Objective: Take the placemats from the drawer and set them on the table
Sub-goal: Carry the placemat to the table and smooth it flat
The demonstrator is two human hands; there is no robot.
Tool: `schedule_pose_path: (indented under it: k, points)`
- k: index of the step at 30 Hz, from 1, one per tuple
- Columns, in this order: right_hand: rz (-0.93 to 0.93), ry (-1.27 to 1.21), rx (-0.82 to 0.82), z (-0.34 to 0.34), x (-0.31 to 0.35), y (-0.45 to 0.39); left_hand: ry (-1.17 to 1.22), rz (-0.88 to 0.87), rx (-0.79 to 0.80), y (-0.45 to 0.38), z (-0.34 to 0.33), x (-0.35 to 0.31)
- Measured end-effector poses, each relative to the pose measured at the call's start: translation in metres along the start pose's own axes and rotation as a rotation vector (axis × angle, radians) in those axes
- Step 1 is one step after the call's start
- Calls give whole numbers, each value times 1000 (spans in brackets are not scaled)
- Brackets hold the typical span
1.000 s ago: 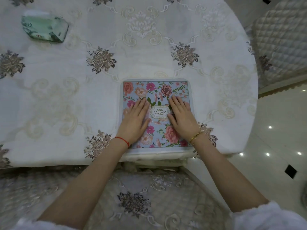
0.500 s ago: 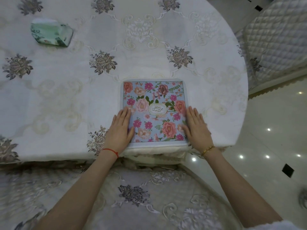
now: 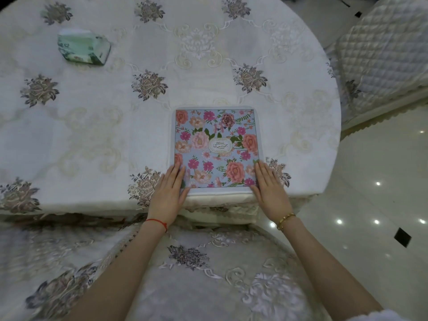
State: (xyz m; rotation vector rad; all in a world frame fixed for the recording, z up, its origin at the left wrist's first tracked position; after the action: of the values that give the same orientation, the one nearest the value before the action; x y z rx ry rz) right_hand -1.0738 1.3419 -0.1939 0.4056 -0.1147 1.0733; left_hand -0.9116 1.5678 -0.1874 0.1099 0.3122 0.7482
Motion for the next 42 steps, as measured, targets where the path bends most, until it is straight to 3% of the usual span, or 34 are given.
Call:
schedule_pose_path:
  k: [14,24,35,42]
  points:
    - [86,-80,13,14,49,-52,81,-16,-42,-36,18,-18]
    - [53,-68,-62,37,12,-47,104,-37,-104,-39,30,4]
    - [153,-69,24,42,80,-178,75,-95,-72,-154,50,-12]
    - [235,-77,21,39,93,-206,99,-111,-52,-193,50,-10]
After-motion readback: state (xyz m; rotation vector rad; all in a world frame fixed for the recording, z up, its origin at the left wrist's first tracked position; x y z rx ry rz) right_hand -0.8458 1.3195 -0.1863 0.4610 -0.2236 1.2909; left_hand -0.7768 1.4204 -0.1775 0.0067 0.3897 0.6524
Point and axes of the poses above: each hand's wrist, its own y-axis away from the middle knuckle, its own z-axis out of the back of the hand, x = y × z, the point moved 9 cm from there along -y, towards the middle knuckle, and after that the axes turned 3 degrees about -y, right-handed, at the moved point
